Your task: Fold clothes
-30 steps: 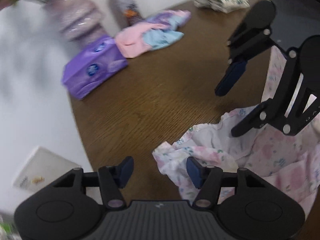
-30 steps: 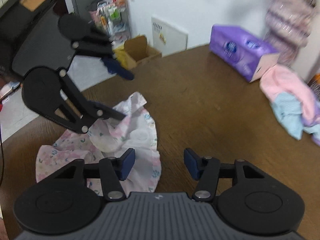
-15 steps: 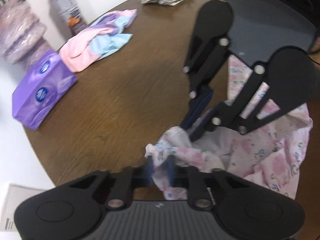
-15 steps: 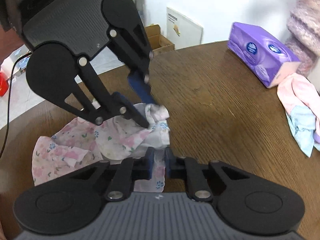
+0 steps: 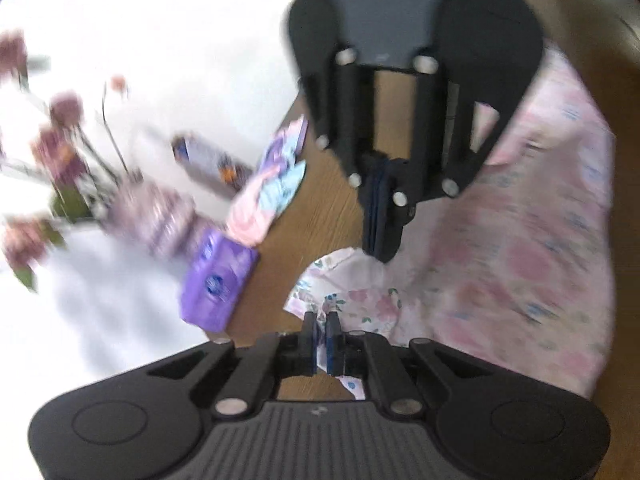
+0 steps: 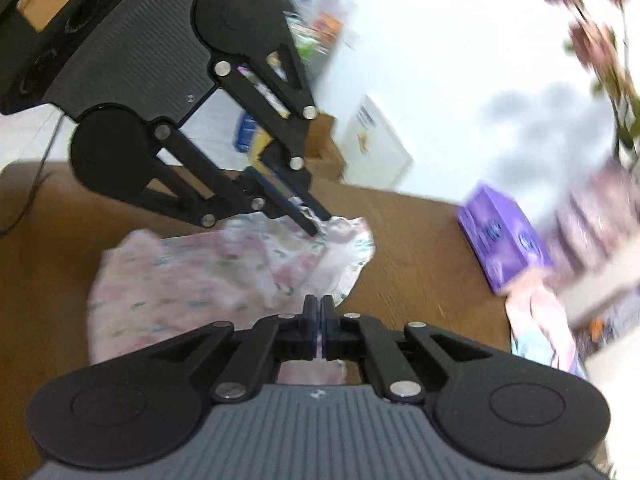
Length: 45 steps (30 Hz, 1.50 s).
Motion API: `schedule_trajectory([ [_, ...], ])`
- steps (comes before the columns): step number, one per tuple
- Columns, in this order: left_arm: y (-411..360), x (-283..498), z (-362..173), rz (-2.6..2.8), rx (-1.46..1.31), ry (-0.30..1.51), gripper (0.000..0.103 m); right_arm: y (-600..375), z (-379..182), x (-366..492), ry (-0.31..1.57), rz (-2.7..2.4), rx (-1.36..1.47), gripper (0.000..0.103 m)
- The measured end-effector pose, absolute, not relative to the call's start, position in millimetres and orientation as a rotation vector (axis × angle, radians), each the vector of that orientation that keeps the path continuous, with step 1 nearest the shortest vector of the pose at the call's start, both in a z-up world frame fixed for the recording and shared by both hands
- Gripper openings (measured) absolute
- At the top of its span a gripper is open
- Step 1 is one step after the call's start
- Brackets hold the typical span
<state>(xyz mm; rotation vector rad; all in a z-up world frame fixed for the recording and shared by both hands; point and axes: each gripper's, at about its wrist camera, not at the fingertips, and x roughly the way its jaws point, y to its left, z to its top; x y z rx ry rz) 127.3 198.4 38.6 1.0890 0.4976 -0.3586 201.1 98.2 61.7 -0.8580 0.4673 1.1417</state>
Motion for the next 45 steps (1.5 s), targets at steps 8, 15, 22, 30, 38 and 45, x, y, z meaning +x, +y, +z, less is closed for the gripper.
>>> schedule_trajectory([
  [8, 194, 59, 18, -0.363, 1.168, 0.431, 0.003, 75, 68, 174, 0.546, 1.255, -0.790, 0.006],
  [15, 185, 38, 13, -0.427, 1.141, 0.431, 0.003, 68, 87, 219, 0.664, 1.140, -0.421, 0.008],
  [22, 181, 21, 20, -0.452, 1.068, 0.461, 0.008, 91, 45, 204, 0.702, 1.067, -0.552, 0.010],
  [30, 208, 38, 74, -0.328, 0.624, 0.487, 0.020, 83, 22, 174, 0.587, 1.036, -0.706, 0.016],
  [38, 191, 90, 37, -0.332, 0.458, 0.704, 0.017, 58, 35, 166, 0.533, 1.011, -0.638, 0.026],
  [45, 181, 80, 23, -0.266, 0.431, 0.714, 0.014, 47, 58, 183, 0.469, 0.974, -0.497, 0.029],
])
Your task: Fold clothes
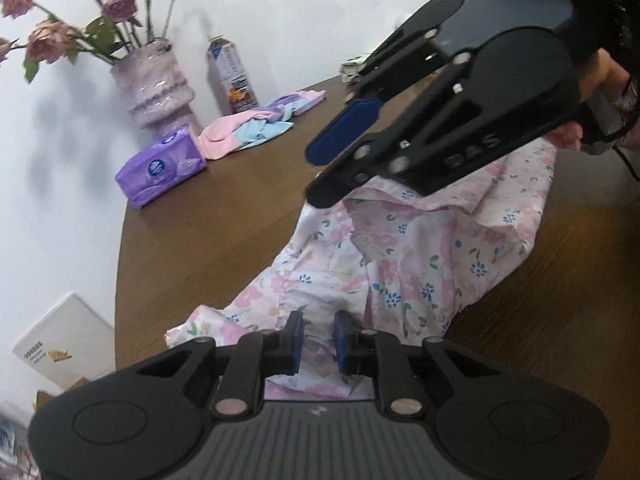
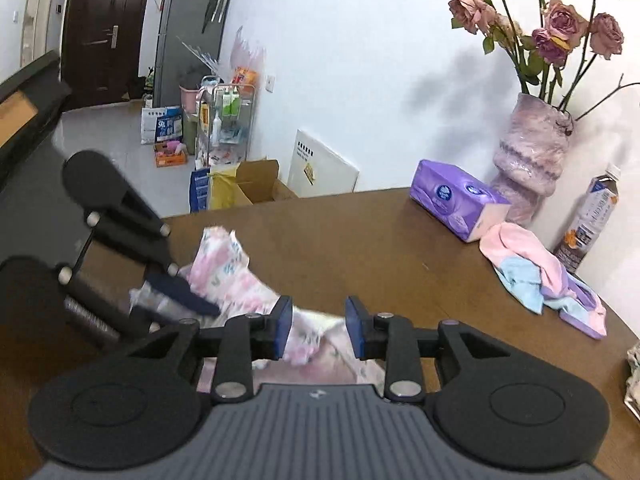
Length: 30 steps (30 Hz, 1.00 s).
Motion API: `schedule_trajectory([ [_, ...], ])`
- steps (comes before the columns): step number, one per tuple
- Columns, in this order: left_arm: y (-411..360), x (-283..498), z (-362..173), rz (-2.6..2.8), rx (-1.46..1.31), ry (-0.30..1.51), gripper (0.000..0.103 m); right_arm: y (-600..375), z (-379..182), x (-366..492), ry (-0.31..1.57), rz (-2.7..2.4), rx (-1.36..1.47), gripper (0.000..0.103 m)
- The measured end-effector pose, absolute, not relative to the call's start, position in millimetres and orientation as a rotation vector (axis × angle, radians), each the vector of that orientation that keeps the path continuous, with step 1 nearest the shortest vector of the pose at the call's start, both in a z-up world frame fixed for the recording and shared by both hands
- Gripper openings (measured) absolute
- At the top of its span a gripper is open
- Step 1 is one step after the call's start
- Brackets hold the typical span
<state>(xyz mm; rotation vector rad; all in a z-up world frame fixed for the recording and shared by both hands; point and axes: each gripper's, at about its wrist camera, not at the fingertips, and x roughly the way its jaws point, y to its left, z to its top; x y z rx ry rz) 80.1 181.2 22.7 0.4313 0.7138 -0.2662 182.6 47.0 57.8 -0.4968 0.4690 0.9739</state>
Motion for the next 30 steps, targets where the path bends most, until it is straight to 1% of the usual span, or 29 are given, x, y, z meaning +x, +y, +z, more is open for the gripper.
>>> schedule_trajectory([
  [2, 180, 75, 23, -0.239, 0.419, 0.710, 0.014, 56, 51, 191, 0.489, 0.969, -0.517, 0.025],
  [3, 180, 73, 23, -0.226, 0.412, 0.706, 0.014, 62, 45, 195, 0.506, 0.955, -0.538, 0.015],
  [4, 179, 71, 23, -0.222, 0.406, 0.704, 0.014, 67, 40, 200, 0.524, 0.941, -0.560, 0.009],
  [6, 178, 66, 24, -0.213, 0.396, 0.700, 0.016, 69, 30, 205, 0.583, 0.935, -0.555, 0.009],
  [7, 179, 63, 28, -0.214, 0.391, 0.688, 0.019, 68, 26, 207, 0.608, 0.944, -0.547, 0.009],
  [8, 181, 60, 34, -0.212, 0.379, 0.669, 0.019, 66, 22, 208, 0.625, 0.954, -0.547, 0.008],
  [11, 195, 55, 56, -0.165, 0.293, 0.607, 0.019, 61, 17, 207, 0.600, 0.964, -0.540, 0.008],
  [14, 210, 60, 65, -0.110, 0.228, 0.604, 0.019, 59, 15, 212, 0.609, 0.970, -0.519, 0.008],
  [17, 211, 73, 54, -0.124, 0.202, 0.678, 0.017, 58, 15, 212, 0.613, 0.972, -0.509, 0.009],
  [19, 206, 79, 41, -0.130, 0.207, 0.741, 0.011, 57, 15, 212, 0.615, 0.972, -0.500, 0.009],
  [22, 203, 81, 29, -0.115, 0.194, 0.767, 0.008, 55, 15, 212, 0.620, 0.973, -0.486, 0.009],
  [27, 200, 76, 26, -0.091, 0.189, 0.748, 0.008, 55, 14, 211, 0.609, 0.966, -0.480, 0.010],
  [29, 200, 78, 27, -0.079, 0.182, 0.750, 0.009, 55, 14, 210, 0.606, 0.966, -0.481, 0.010],
  [30, 200, 79, 28, -0.072, 0.176, 0.744, 0.011, 53, 17, 211, 0.609, 0.964, -0.464, 0.012],
])
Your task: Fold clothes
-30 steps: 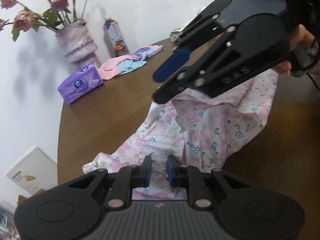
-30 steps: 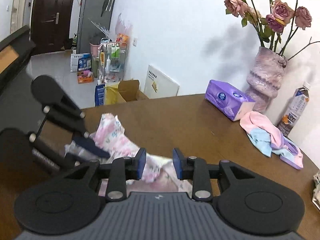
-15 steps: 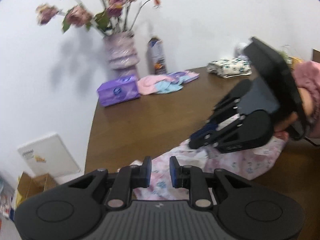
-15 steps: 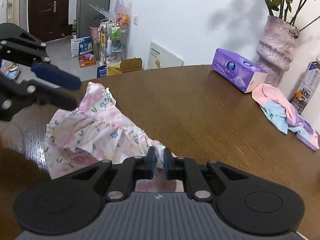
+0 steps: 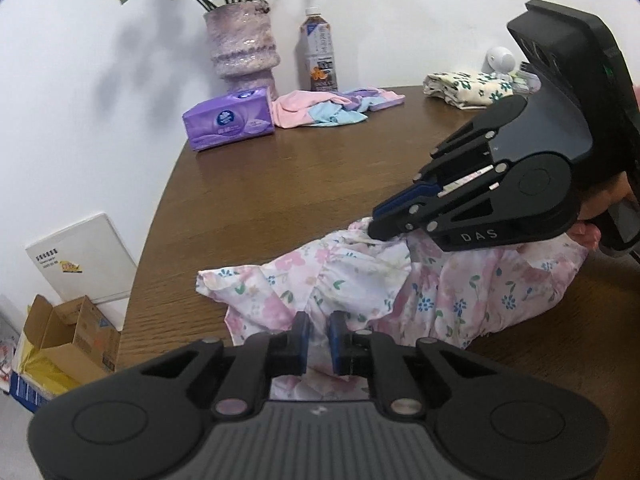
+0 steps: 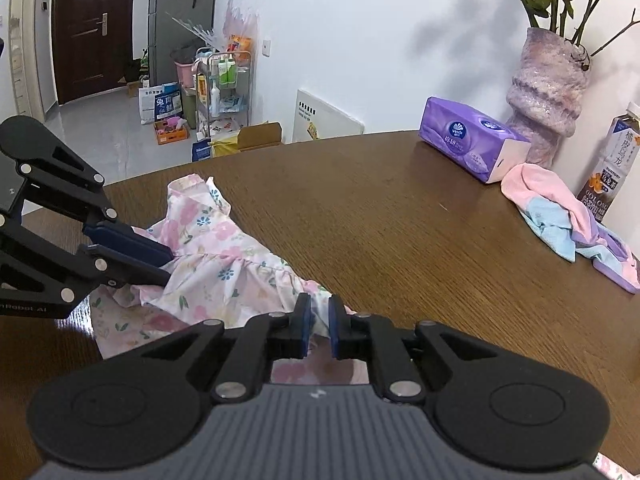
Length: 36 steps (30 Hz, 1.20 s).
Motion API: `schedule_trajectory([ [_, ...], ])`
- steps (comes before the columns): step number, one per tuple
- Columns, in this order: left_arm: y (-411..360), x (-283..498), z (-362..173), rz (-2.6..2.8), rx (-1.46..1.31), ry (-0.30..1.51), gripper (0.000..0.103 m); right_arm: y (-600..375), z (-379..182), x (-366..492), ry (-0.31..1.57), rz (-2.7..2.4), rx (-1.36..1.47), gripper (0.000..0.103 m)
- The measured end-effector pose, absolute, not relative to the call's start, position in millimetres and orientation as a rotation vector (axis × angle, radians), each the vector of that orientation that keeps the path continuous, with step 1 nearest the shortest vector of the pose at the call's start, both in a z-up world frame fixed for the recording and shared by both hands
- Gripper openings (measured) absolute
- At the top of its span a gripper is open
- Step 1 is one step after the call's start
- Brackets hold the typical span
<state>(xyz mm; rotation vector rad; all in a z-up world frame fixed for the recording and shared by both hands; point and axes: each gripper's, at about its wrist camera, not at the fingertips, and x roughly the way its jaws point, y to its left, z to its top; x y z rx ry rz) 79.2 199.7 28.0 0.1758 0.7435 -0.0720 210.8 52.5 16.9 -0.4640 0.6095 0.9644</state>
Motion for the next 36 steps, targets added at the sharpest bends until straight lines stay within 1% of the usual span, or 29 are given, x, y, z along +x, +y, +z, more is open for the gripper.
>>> schedule_trajectory([
  [2, 202, 70, 38, -0.056, 0.143, 0.690, 0.015, 42, 28, 208, 0.591, 0.966, -0.402, 0.026],
  [3, 206, 62, 44, -0.039, 0.112, 0.659, 0.027, 32, 37, 203, 0.563, 0.971, -0.358, 0.043],
  [4, 209, 55, 51, -0.021, 0.080, 0.628, 0.045, 23, 45, 199, 0.535, 0.974, -0.327, 0.052],
  [5, 212, 48, 55, 0.007, 0.050, 0.604, 0.052, 11, 52, 192, 0.513, 0.971, -0.305, 0.052],
  [6, 216, 41, 60, 0.035, 0.020, 0.580, 0.056, 0, 58, 185, 0.492, 0.966, -0.283, 0.053],
  [8, 222, 30, 63, 0.057, -0.054, 0.557, 0.057, -23, 68, 173, 0.463, 0.950, -0.243, 0.057],
  [10, 230, 25, 62, 0.083, -0.142, 0.554, 0.060, -42, 70, 166, 0.465, 0.925, -0.219, 0.058],
  [18, 259, 42, 35, 0.199, -0.446, 0.621, 0.060, -91, 45, 156, 0.553, 0.804, -0.133, 0.059],
  [21, 253, 42, 38, 0.223, -0.420, 0.598, 0.058, -99, 39, 157, 0.569, 0.796, -0.124, 0.059],
  [22, 248, 41, 41, 0.214, -0.389, 0.590, 0.051, -100, 38, 157, 0.571, 0.794, -0.127, 0.059],
  [23, 242, 41, 44, 0.198, -0.350, 0.588, 0.047, -100, 36, 156, 0.573, 0.795, -0.130, 0.059],
  [24, 235, 43, 46, 0.184, -0.307, 0.600, 0.040, -100, 34, 156, 0.578, 0.799, -0.134, 0.059],
  [26, 223, 46, 47, 0.163, -0.236, 0.636, 0.039, -99, 31, 156, 0.584, 0.809, -0.138, 0.059],
  [27, 222, 50, 45, 0.163, -0.232, 0.660, 0.034, -98, 30, 156, 0.587, 0.817, -0.141, 0.059],
  [28, 221, 54, 42, 0.162, -0.229, 0.684, 0.014, -97, 30, 156, 0.586, 0.825, -0.143, 0.059],
  [29, 220, 57, 40, 0.162, -0.227, 0.708, 0.004, -96, 30, 156, 0.583, 0.832, -0.146, 0.059],
  [30, 219, 59, 39, 0.159, -0.231, 0.713, 0.001, -94, 31, 156, 0.580, 0.831, -0.156, 0.059],
  [34, 209, 54, 49, 0.121, -0.197, 0.658, 0.000, -91, 31, 161, 0.581, 0.797, -0.187, 0.059],
  [36, 203, 54, 51, 0.070, -0.230, 0.666, 0.000, -93, 28, 165, 0.593, 0.778, -0.179, 0.059],
])
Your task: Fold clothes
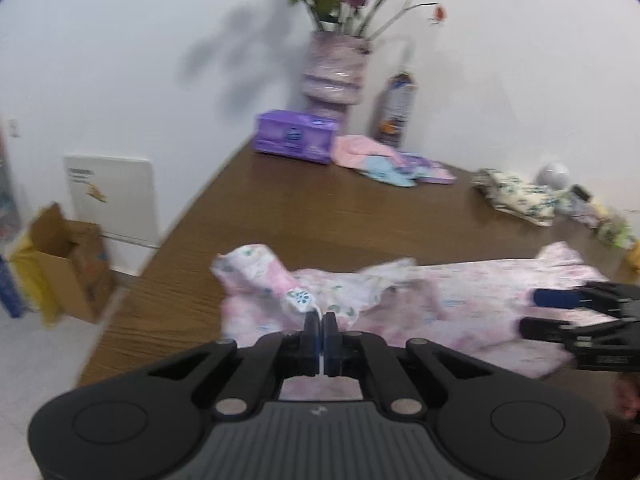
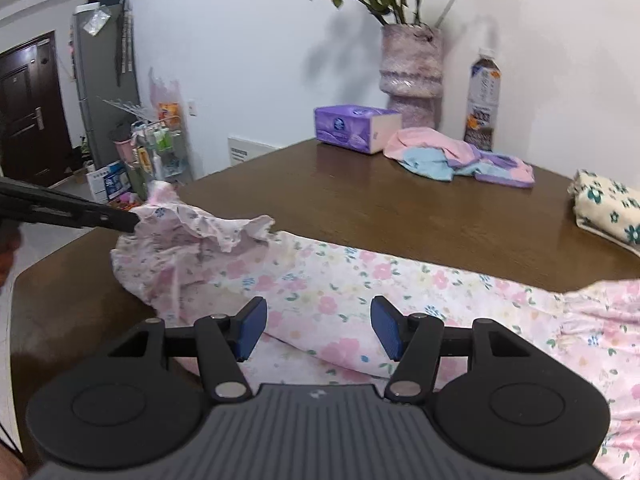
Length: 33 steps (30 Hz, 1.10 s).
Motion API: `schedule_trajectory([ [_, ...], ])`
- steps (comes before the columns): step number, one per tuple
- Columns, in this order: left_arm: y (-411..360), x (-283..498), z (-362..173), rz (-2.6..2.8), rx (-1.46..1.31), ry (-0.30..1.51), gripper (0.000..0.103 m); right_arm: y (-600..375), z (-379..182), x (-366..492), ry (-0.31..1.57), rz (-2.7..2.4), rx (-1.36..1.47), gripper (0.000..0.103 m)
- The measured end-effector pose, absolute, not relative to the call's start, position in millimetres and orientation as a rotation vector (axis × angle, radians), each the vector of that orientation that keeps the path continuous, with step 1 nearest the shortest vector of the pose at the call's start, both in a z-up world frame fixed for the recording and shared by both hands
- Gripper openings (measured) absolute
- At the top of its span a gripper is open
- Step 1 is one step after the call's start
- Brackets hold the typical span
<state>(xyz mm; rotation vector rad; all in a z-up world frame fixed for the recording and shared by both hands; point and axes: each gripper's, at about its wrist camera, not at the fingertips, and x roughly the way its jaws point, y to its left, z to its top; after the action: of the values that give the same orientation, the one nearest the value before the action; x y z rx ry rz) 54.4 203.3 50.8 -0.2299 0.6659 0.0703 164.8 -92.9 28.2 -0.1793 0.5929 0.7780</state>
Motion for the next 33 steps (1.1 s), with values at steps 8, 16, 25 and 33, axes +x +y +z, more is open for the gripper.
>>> schedule_trajectory([
  [8, 201, 62, 24, 0.088, -0.340, 0.740, 0.002, -113, 26, 174, 0.597, 0.708, -0.119, 0.059],
  [16, 211, 38, 47, 0.157, -0.377, 0.620, 0.042, -134, 26, 181, 0.593, 0.670, -0.078, 0.059],
  [25, 235, 59, 35, 0.361, -0.509, 0.699, 0.055, -146, 28, 180, 0.580, 0.679, -0.057, 0.059],
  [33, 238, 56, 29, 0.366, -0.622, 0.679, 0.056, -165, 27, 185, 0.580, 0.683, -0.017, 0.060],
])
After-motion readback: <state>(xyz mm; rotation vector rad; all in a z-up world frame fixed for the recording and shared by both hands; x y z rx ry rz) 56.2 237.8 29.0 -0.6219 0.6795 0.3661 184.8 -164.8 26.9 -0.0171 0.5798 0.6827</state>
